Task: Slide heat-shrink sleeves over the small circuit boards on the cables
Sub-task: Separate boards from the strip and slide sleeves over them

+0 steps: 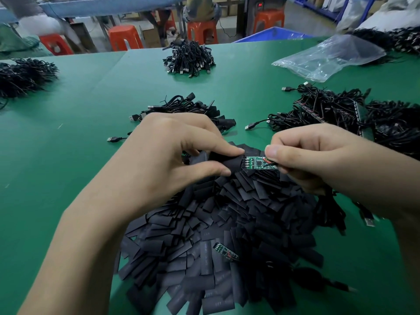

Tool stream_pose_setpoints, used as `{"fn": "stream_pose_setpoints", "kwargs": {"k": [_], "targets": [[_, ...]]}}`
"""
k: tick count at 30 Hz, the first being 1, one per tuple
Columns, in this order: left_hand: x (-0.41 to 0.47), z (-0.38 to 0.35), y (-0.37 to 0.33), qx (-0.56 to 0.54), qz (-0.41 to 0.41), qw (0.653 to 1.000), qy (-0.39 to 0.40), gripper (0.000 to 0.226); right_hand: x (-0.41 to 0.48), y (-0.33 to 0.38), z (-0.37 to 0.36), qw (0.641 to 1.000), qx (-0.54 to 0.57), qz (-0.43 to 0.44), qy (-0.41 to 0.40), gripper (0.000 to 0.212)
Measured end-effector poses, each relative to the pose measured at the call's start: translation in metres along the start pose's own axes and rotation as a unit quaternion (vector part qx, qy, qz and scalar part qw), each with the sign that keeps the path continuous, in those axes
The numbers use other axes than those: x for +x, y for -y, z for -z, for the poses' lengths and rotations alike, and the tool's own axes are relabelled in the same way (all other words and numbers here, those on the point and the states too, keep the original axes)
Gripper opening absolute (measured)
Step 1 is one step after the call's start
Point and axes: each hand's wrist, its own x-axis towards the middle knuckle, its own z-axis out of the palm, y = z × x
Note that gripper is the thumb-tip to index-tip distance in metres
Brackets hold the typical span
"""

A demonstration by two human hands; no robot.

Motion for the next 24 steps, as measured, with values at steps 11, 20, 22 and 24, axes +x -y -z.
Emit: {"fn": "stream_pose_setpoints", "kwargs": {"k": [11,20,22,24], "targets": [[0.0008,-0.0034,-0.0033,0.069,-0.009,0.998,0.008,0.027,0.0030,-0.0027,-0.0042,0.997,0.053,-0.052,0.014,0.039],[0.0017,-0.0074,-0.0023,0.053,0.007,0.998,0.034,0.028,0.0051,-0.0061,-0.0045,0.995,0.055,-0.085,-0.018,0.041],[0.0020,-0.0080,-0.0028,0.046,0.011,0.998,0.040,0.029,0.0057,-0.0069,-0.0050,0.995,0.049,-0.087,-0.024,0.040],[0.0029,-0.0091,-0.0042,0.046,0.018,0.998,0.036,0.031,0.0063,-0.0074,-0.0061,0.995,0.040,-0.083,-0.032,0.039]]}}
